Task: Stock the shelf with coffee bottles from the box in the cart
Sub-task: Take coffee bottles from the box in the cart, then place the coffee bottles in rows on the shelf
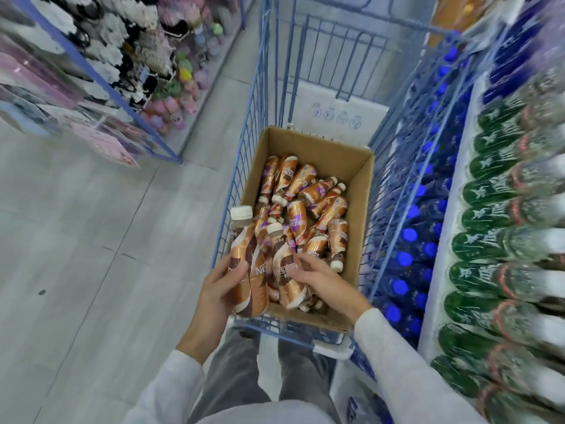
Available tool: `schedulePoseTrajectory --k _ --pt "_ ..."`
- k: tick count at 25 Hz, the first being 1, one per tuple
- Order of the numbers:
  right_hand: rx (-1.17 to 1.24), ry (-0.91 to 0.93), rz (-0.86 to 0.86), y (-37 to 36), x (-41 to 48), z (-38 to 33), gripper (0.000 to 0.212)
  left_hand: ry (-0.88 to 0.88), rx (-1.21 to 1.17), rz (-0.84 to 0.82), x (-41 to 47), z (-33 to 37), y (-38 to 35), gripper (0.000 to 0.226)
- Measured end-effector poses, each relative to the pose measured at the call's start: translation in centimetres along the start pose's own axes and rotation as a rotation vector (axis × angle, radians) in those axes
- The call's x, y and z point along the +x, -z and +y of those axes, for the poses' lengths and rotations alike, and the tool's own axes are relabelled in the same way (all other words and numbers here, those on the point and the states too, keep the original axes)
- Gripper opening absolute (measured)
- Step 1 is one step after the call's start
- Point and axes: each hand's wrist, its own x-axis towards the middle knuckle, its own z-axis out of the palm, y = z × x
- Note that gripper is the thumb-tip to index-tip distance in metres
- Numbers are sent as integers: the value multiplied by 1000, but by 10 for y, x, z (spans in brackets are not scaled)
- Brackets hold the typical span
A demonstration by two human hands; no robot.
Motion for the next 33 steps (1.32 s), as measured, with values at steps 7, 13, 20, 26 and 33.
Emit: schedulePoseTrajectory --k 7,13,20,26,33 --pt "682 476 451 -28 -133 -22 70 -55 116 -343 -11 64 -65 74" --pt "815 757 790 -48 -268 -10 28 -117 286 -758 -79 83 -157 71" --pt "904 939 1210 -87 -416 71 37 -8 503 -1189 -206 31 -244 29" --pt "988 1005 1558 -151 -543 166 22 48 567 -1474 -359 -57 -288 23" --pt "953 1059 1792 -210 -675 261 41 44 566 -1730 -516 -144 -323 11"
